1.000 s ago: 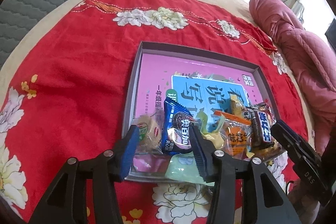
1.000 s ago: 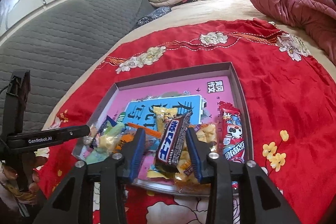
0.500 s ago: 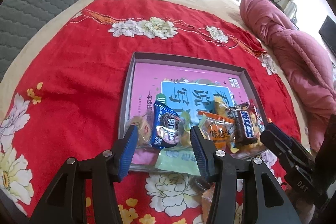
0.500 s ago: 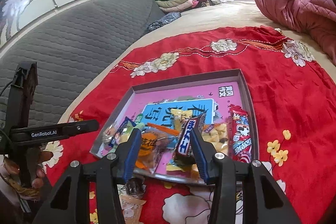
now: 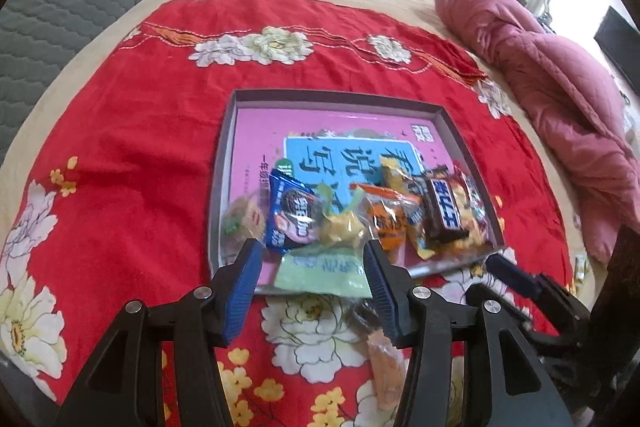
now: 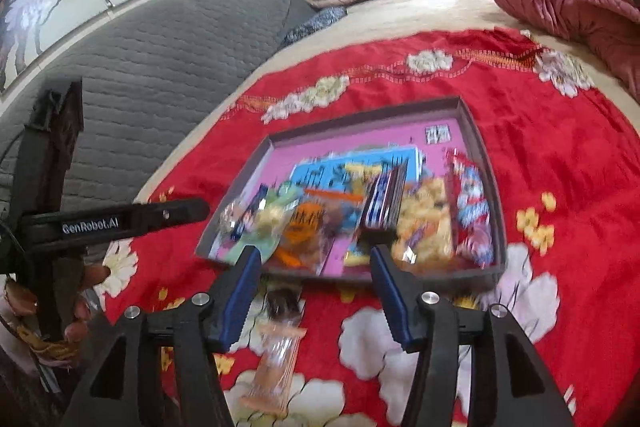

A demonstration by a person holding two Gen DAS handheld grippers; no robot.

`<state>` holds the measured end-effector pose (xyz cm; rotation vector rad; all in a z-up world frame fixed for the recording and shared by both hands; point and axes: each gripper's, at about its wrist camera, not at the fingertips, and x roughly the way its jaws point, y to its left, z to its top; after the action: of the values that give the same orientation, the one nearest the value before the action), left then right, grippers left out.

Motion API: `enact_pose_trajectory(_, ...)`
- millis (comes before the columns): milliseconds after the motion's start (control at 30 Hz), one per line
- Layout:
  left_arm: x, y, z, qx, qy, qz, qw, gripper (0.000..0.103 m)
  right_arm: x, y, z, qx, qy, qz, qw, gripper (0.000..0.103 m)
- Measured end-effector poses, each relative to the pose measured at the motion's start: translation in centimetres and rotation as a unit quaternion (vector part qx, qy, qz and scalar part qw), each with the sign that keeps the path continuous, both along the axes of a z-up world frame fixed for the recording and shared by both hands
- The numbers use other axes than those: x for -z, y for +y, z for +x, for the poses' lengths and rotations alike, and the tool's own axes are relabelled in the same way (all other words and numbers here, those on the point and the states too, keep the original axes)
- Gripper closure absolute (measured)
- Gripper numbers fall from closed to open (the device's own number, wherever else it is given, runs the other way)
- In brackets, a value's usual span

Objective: Organize snacks
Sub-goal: 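Move both tools back toward the last snacks beside the box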

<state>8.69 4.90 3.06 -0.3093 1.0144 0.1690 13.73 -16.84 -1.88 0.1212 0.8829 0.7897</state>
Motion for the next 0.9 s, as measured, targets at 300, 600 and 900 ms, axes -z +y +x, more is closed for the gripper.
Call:
enact_pose_trajectory(300, 1.7, -1.6, -0.9, 0.028, 0.021, -0.027, 0.9990, 0.048, 1.4, 0.6, -2.7, -0.023, 0.019, -0.042, 0.999, 0.046)
enact_pose_trajectory(600, 3.3, -2.9, -1.0, 0.048, 0.044, -0.054, 0.9964, 0.048, 3.7, 2.8, -4.6, -0.065, 0.041, -0.085, 0.993, 0.046)
enact_pose_trajectory(900, 4.9, -3.5, -0.6, 0.056, 0.066, -0.068, 0.9939, 0.048, 5.4, 3.3, -4.5, -0.068, 0.065, -0.102, 0.990, 0.046)
